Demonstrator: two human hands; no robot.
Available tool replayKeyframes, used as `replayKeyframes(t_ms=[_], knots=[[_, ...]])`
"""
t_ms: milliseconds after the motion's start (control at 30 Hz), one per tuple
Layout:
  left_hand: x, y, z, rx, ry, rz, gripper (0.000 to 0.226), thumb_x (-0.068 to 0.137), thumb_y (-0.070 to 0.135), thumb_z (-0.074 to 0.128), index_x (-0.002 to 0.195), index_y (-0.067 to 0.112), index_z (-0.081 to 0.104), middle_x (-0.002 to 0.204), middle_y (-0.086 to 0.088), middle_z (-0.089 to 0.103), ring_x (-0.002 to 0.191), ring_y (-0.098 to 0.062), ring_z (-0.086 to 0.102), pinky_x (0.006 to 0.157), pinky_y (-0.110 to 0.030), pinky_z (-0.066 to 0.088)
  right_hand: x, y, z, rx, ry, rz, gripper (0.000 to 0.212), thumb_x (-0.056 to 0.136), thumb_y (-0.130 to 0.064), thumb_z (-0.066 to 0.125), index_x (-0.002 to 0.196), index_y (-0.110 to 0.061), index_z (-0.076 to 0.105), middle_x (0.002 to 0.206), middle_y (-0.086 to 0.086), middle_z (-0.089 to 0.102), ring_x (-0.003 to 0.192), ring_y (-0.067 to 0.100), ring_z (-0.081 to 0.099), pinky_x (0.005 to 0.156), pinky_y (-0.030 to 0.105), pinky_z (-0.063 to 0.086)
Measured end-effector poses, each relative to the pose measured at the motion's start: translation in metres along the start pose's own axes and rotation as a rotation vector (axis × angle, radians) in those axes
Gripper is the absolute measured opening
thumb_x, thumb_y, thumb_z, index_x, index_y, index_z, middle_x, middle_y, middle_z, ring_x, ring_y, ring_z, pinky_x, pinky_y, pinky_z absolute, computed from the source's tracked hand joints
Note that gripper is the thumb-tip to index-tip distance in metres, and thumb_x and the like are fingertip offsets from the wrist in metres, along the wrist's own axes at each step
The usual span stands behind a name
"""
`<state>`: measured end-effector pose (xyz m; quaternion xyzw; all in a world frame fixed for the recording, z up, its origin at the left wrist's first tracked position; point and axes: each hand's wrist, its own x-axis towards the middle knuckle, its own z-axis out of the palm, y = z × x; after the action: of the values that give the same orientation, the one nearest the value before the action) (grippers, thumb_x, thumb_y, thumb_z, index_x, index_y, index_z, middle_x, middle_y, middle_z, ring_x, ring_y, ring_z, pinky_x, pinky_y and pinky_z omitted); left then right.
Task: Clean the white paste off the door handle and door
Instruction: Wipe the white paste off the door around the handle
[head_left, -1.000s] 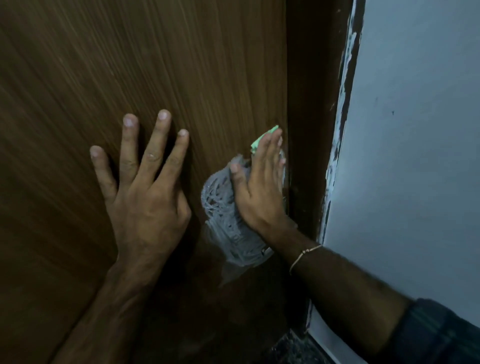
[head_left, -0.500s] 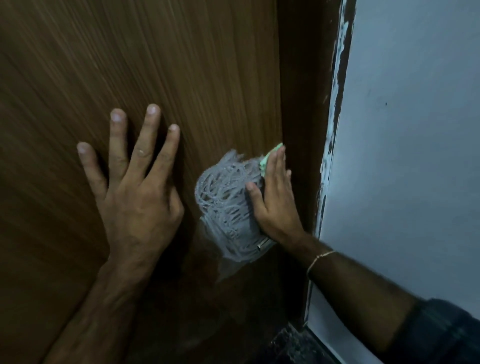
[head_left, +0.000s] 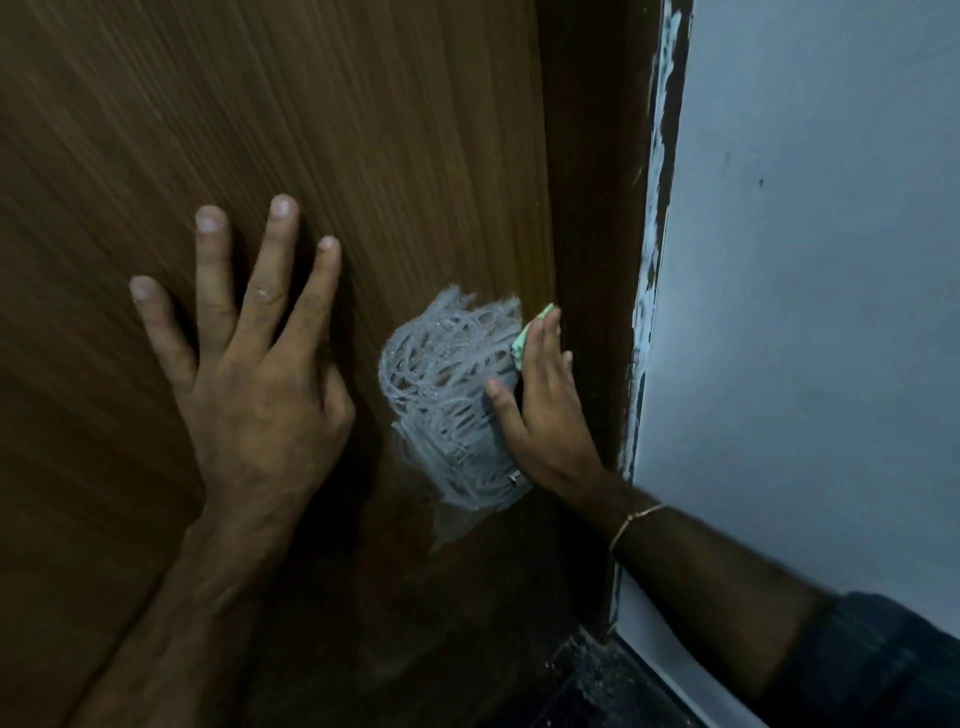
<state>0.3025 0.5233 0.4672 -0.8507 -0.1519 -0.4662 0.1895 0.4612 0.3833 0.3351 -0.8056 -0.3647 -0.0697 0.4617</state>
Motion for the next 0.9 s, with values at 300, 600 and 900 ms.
replayKeyframes(t_ms=[300,600,900], knots=[[0.001,0.000,-0.003,0.015,-0.019,0.006,0.072,0.091,0.009,0.059,0.156,0.027,0.035,0.168,0.007,0.016,0.156,-0.021,-0.001,0.120,-0.053,-0.009,-0.011,0.016,0.007,-0.076,-0.042,0.037,0.085,0.099,-0.057,0.028,0.154,-0.011,-0.017,0.162,0.006,-0.025,0.150,0.015,-0.021,0.123,0.050,-0.006],[-0.001,0.002,-0.003,0.047,-0.030,-0.003,0.072,0.094,0.010,0.057,0.158,0.028,0.030,0.168,0.008,0.015,0.156,-0.018,-0.004,0.120,-0.055,-0.006,0.002,0.000,0.000,0.118,0.078,0.028,0.085,0.100,-0.044,0.047,0.156,-0.012,-0.008,0.165,0.004,-0.014,0.152,0.013,-0.013,0.123,0.047,-0.009],[-0.001,0.001,-0.004,0.086,-0.044,0.000,0.076,0.092,0.009,0.058,0.159,0.028,0.028,0.169,0.008,0.012,0.155,-0.017,-0.006,0.120,-0.047,-0.014,0.017,-0.028,-0.010,0.066,0.181,-0.060,0.075,0.100,-0.047,0.043,0.157,-0.010,0.011,0.164,0.008,-0.005,0.153,0.021,0.005,0.120,0.049,0.025]])
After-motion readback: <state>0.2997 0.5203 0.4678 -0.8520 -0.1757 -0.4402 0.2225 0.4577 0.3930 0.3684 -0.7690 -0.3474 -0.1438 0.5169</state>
